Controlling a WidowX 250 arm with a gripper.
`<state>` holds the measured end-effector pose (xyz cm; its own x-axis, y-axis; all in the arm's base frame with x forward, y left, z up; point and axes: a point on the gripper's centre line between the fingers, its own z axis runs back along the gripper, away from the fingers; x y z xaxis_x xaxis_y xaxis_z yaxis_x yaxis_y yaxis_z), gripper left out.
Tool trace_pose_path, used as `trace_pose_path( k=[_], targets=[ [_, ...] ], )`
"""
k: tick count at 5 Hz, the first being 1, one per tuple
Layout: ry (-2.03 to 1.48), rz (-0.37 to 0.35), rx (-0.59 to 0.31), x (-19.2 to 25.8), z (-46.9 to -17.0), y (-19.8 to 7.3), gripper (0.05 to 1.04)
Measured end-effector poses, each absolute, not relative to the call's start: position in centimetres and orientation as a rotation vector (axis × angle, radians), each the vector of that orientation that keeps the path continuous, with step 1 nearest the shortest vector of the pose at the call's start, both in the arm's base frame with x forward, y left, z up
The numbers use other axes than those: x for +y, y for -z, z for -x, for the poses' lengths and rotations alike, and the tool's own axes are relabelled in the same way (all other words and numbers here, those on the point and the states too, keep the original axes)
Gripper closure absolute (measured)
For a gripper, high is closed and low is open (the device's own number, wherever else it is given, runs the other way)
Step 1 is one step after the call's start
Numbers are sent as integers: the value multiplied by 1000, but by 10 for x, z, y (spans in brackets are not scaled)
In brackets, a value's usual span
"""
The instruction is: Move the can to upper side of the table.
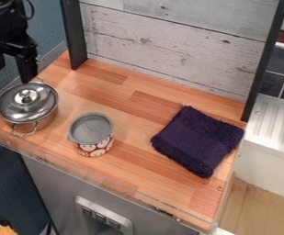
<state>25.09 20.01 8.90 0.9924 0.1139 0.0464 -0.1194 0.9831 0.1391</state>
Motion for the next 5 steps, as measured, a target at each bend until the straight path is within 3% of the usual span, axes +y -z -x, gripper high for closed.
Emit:
trace_pose_path(
  k=[1,3,5],
  targets=[
    [-115,-124,-12,197,-247,-77,83],
    [-51,-98,-17,146,-193,-77,83],
    [94,-108,16,105,-176,-55,83]
  ],
)
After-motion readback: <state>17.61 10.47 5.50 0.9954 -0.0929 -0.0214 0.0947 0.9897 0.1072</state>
